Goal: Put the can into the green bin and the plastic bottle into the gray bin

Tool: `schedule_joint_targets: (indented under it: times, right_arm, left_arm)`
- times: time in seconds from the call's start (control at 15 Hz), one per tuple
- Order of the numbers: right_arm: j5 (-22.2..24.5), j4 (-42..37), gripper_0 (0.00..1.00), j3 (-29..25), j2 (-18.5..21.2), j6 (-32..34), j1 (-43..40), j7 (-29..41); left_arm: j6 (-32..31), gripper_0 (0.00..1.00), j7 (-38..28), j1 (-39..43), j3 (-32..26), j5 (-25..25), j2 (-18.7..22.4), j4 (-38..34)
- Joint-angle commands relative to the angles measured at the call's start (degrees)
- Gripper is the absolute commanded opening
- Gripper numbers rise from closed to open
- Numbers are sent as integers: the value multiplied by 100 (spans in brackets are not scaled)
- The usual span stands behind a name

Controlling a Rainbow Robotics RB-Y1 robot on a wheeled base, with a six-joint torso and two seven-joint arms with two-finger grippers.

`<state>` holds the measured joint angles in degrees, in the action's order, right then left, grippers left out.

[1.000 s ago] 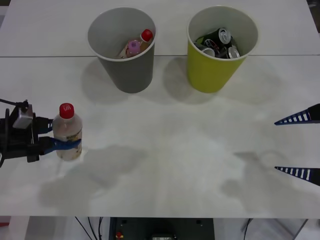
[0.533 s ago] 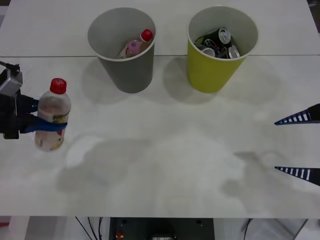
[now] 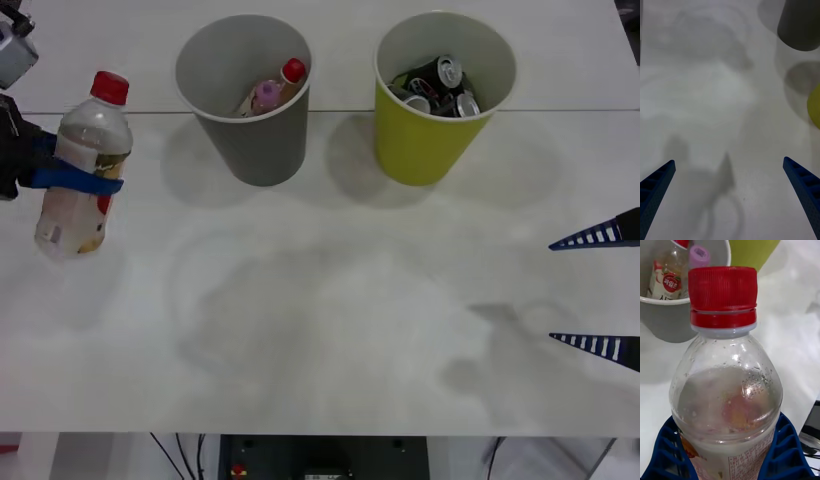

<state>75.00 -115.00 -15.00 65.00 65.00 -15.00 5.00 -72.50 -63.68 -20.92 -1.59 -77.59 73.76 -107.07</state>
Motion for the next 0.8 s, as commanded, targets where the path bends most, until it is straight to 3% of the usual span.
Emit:
schedule_joint_targets:
  times: [0.07, 0.4, 0.6, 0.8]
  right_arm:
    - [0, 0, 100, 0, 0, 0, 0, 0]
    - [0, 0, 100, 0, 0, 0, 0, 0]
    - [0, 0, 100, 0, 0, 0, 0, 0]
    - [0, 0, 100, 0, 0, 0, 0, 0]
  left_arm:
    - [-28, 0, -971, -422, 176, -503, 157, -384]
    - [-370, 0, -1165, -2601, 1908, -934, 464, 205]
    - [-370, 0, -1165, -3753, 2848, -1030, 183, 732]
    - [-450, 0, -1156, -4421, 3200, -1153, -336, 1330]
